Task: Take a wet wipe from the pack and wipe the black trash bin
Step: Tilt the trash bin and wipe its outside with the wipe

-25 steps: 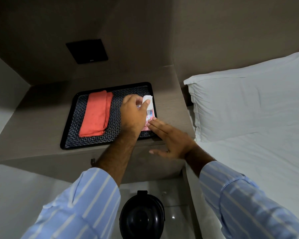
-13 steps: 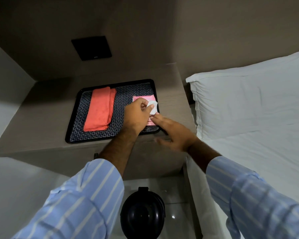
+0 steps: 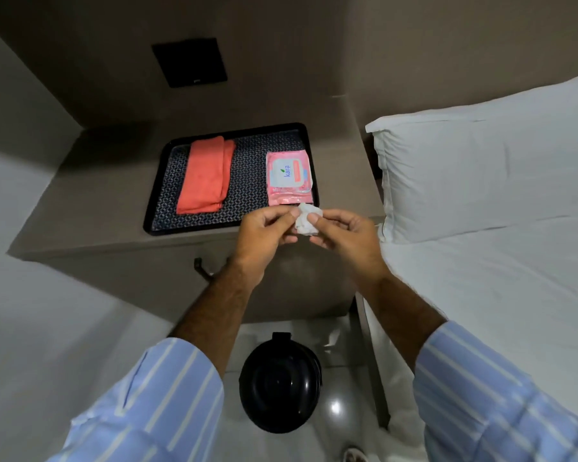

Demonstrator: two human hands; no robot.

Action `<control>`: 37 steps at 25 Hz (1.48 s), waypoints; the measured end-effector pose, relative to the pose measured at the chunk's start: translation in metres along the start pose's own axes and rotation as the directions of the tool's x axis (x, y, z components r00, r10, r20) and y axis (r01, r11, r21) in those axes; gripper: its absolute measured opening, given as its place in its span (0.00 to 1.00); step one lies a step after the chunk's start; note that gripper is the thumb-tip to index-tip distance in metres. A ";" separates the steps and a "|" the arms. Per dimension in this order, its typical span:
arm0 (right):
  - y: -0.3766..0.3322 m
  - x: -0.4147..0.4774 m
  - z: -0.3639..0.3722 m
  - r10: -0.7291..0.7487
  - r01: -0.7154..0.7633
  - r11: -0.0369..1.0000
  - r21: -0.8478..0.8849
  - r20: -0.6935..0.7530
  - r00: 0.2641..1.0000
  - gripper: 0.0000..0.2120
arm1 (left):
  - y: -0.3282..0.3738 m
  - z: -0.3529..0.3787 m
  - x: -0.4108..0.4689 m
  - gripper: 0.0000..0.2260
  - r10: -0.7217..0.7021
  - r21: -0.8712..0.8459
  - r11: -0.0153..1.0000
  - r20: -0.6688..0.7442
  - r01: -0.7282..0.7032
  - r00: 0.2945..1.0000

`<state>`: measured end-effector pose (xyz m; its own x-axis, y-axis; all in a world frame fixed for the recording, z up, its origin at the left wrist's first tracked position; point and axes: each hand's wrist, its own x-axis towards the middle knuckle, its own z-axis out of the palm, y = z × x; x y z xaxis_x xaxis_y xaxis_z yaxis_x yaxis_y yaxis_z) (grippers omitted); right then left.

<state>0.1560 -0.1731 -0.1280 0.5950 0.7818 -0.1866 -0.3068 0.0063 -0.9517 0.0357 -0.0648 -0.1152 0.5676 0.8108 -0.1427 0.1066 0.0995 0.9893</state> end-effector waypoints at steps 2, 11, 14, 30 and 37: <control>0.013 -0.010 -0.002 -0.003 0.003 1.000 -0.014 0.010 1.000 0.13 | -0.010 -0.003 -0.016 0.09 -0.046 -0.018 0.999 0.061 0.047 0.997; 0.142 -0.053 -0.052 0.448 -0.412 0.801 0.435 0.021 0.894 0.10 | -0.123 0.002 -0.063 0.05 -0.352 -0.207 0.911 0.060 0.357 0.934; 0.204 -0.069 -0.068 0.516 -0.483 0.757 0.441 0.051 0.855 0.12 | -0.179 0.011 -0.076 0.06 -0.375 -0.221 0.891 0.130 0.395 0.918; 0.574 -0.131 -0.162 0.639 -0.589 0.758 0.281 -0.505 0.580 0.17 | -0.554 0.000 -0.003 0.20 -0.375 0.893 0.314 0.428 -0.322 0.822; 0.655 -0.129 -0.176 0.629 -0.765 0.644 -0.010 -0.564 0.536 0.11 | -0.627 -0.001 0.017 0.16 -0.220 0.854 0.252 0.508 -0.455 0.833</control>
<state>0.0090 -0.3799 -0.7705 0.5448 0.0714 -0.8355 -0.6454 -0.6004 -0.4721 -0.0228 -0.1130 -0.7376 0.8640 0.3601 -0.3519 0.4661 -0.8363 0.2886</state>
